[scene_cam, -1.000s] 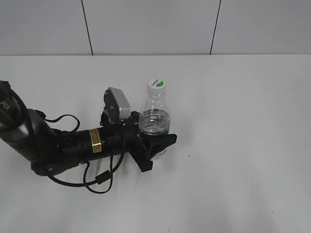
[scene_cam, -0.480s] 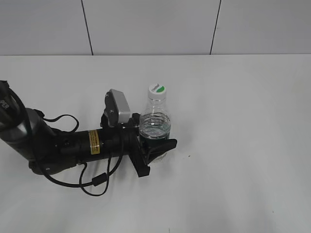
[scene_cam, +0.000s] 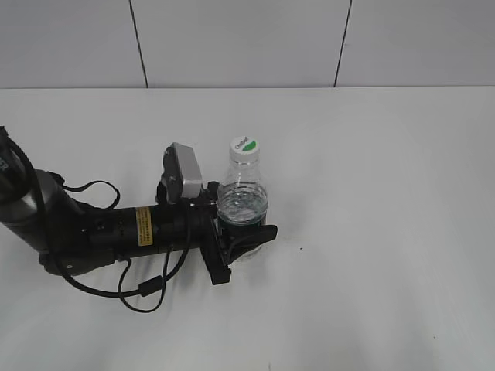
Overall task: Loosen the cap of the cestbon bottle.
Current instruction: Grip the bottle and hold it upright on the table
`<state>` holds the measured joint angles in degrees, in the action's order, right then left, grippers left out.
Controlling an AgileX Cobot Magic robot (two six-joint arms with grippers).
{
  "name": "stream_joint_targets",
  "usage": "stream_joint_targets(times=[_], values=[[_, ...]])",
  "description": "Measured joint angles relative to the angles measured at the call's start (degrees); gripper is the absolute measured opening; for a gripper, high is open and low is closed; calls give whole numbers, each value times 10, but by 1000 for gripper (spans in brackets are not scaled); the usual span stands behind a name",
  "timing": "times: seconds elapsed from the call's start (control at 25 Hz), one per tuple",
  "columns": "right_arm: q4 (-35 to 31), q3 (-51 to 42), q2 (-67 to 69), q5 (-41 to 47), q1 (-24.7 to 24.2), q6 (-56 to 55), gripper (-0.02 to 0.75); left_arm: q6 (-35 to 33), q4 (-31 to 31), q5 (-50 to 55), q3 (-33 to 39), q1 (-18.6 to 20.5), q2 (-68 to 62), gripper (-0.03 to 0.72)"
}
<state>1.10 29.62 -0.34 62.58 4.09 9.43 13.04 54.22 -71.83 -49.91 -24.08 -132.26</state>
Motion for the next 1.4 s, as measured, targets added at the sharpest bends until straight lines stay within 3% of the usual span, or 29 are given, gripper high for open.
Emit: stream_joint_targets(times=[0.72,1.12,1.4], values=[[-7,8,25,-6,0,31,589,0,0,0,0,0,0,400],[-48,185,305,-22,0,51,589,0,0,0,0,0,0,400],[-172,348,554,53,0,50,589,0,0,0,0,0,0,400]])
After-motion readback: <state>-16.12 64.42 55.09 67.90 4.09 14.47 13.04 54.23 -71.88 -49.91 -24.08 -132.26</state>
